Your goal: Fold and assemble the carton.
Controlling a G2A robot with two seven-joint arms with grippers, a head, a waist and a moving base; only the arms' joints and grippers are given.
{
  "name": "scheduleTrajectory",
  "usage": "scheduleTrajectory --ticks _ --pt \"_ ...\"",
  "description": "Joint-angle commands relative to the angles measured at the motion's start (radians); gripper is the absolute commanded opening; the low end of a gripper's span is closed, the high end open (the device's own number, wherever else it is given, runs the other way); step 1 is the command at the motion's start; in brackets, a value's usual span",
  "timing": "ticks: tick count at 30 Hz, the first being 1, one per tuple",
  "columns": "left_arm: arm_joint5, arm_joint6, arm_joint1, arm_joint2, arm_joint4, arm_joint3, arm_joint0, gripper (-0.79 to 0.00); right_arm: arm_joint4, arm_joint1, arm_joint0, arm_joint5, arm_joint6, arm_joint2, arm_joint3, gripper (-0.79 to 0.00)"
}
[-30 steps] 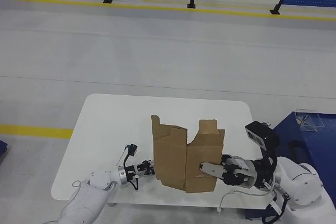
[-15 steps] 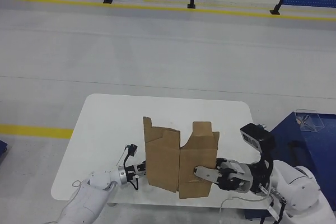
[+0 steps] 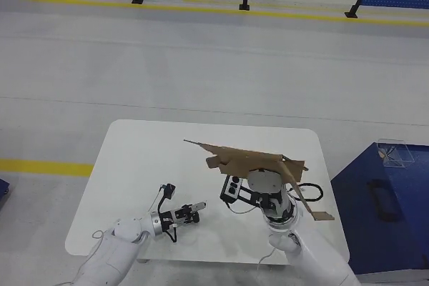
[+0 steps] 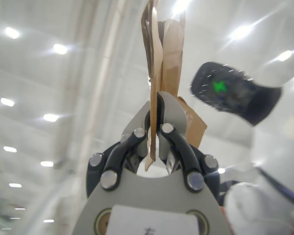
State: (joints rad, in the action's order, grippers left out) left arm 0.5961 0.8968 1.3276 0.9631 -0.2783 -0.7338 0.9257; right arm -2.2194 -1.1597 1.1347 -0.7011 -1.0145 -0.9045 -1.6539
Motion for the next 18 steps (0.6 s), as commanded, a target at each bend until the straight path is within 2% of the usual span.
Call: scheduleTrajectory --ticks 1,5,7,10,11,14,18 --pt "0.0 0.0 0.0 0.0 0.0 0.0 0.0 0.0 -0.268 -0.016 -0.009 -0.092 0.114 0.077 0.026 -0.785" --pt "0.0 0.0 0.0 0.0 0.0 0.0 0.0 0.0 -0.512 -0.035 -0.015 -0.145 0.27 0.148 0.051 -0.785" --pt "0.0 0.0 0.0 0.0 0.0 0.0 0.0 0.0 -0.528 -0.038 -0.008 -0.161 0.303 0.144 0.047 -0.785" --pt "0.0 0.0 0.0 0.0 0.0 0.0 0.0 0.0 -0.473 -0.037 0.017 -0.171 0.306 0.103 0.031 -0.785" --pt "0.0 0.0 0.0 0.0 0.0 0.0 0.0 0.0 -0.431 -0.036 0.027 -0.164 0.296 0.078 0.022 -0.785" --pt "0.0 0.0 0.0 0.0 0.0 0.0 0.0 0.0 -0.178 -0.03 0.062 -0.091 0.199 -0.029 -0.027 -0.785" --pt "0.0 0.0 0.0 0.0 0.0 0.0 0.0 0.0 0.413 -0.017 0.12 0.234 -0.098 -0.18 -0.095 -0.785"
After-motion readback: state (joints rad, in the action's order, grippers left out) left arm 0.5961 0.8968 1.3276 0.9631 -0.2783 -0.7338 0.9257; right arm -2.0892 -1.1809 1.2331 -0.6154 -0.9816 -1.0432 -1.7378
